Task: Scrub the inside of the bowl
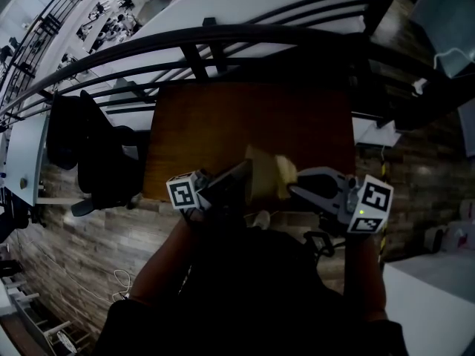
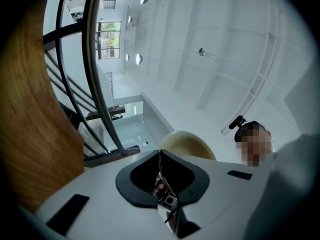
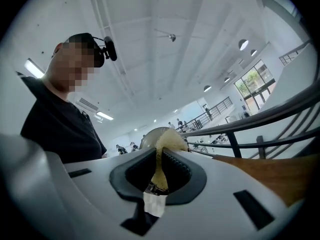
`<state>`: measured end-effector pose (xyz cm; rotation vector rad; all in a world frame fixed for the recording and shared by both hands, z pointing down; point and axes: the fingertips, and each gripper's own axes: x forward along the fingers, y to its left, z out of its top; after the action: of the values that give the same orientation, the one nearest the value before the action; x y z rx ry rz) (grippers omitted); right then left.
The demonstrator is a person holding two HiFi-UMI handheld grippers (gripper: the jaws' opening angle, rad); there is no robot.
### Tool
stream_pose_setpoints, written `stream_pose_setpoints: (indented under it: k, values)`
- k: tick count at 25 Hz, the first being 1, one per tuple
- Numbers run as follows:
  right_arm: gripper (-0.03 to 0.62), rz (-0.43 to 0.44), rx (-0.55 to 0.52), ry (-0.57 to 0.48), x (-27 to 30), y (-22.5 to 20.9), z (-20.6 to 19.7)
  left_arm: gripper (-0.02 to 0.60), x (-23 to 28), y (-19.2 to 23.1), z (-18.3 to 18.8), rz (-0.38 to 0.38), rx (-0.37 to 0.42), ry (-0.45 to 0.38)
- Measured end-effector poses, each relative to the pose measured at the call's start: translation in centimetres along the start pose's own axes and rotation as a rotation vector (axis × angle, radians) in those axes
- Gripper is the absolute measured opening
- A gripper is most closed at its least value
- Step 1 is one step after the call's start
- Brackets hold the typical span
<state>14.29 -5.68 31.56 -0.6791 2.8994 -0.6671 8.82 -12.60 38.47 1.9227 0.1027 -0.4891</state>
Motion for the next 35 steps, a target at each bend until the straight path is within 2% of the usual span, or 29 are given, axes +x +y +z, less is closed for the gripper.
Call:
stream_pose_setpoints:
  k: [4, 7, 12, 15, 18, 22, 26, 31, 35]
  values:
    - [0.044, -0.016, 0.032, -0.016, 0.3, -0.8, -0.1, 0.009, 0.5, -1.0, -0.2, -0.022, 0.017, 0.017]
    - [0.044, -0.002, 0.049, -0.015, 1.0, -0.5, -0.6, 0.008, 0.8, -2.0, 0.5, -0.047, 0.008, -0.010]
    - [0.044, 0.052, 0.054, 0.010, 1.5, 0.4, -1.1, 0.009, 0.6, -1.4, 1.2, -0.007, 0.047, -0.025]
    - [0.044, 0.078, 0.057, 0.007, 1.7, 0.9, -1.1, 0.009, -0.4, -0.5, 1.5, 0.042, 0.070, -0.018]
    - [0.044, 0.066, 0.045, -0.003, 1.7, 0.9, -0.7, 0.009, -1.5, 0.2, 1.7, 0.083, 0.088, -0.014]
    - [0.044, -0.007, 0.053, 0.002, 1.4, -1.1, -1.4, 0.009, -3.0, 1.4, 2.0, 0.124, 0.085, -0.013]
    - [0.044, -0.066, 0.109, 0.006, 1.6, -3.3, -2.8, 0.009, -5.0, 3.1, 2.1, 0.195, 0.093, 0.002]
    - [0.044, -0.130, 0.189, 0.032, 3.5, -6.3, -5.5, 0.009, -7.4, 5.3, 2.5, 0.325, 0.177, 0.080]
    - [0.044, -0.194, 0.232, 0.071, 5.1, -8.7, -7.7, 0.009, -9.2, 7.6, 3.1, 0.425, 0.207, 0.123]
